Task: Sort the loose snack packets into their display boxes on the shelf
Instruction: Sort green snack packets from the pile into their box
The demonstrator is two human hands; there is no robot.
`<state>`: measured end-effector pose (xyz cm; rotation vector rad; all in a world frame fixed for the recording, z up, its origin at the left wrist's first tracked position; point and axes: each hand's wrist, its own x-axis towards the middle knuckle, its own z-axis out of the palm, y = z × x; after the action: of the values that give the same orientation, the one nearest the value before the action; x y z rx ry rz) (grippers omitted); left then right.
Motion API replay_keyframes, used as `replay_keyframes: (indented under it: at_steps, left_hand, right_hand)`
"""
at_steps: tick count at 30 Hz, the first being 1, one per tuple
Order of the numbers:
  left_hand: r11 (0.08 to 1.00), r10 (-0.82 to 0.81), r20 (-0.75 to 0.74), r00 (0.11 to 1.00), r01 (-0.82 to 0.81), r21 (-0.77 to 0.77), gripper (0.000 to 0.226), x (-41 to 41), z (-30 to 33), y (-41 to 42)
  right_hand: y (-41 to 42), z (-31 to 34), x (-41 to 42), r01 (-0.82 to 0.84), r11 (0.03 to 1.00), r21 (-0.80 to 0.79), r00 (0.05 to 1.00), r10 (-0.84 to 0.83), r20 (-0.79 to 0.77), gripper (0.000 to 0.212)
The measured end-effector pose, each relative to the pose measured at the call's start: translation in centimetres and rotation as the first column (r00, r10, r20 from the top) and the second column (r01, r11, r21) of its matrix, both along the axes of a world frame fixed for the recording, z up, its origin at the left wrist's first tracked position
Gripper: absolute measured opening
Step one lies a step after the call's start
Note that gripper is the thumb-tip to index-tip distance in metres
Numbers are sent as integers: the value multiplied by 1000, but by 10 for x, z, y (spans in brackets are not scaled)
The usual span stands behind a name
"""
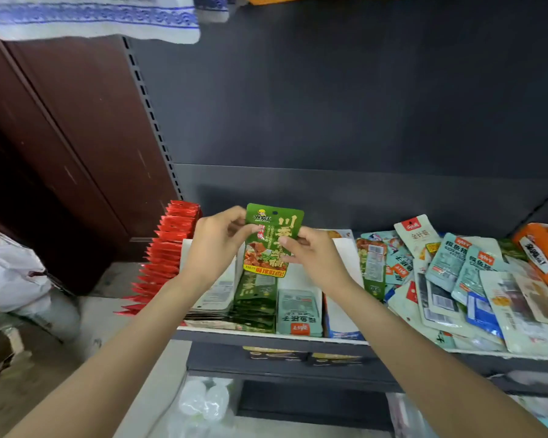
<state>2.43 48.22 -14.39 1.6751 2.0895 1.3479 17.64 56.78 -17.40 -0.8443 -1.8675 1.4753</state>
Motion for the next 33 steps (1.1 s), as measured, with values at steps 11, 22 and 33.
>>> replay_keyframes:
  at_steps: [11, 22, 33]
  left_hand:
    - [933, -152, -7, 988, 141, -332, 9, -37, -50, -8]
    - [873, -200, 119, 973, 232, -430, 15, -12, -56, 3]
    - [861, -339, 49, 940, 331, -387, 29, 157, -50, 99]
  right_hand:
    - [-12, -49, -20, 41, 991, 131, 942, -82, 325, 20]
    - [1, -39, -4, 22, 993, 115, 965, -52, 259, 24]
    - [78, -71, 136, 358, 862, 360, 780, -488, 392, 33]
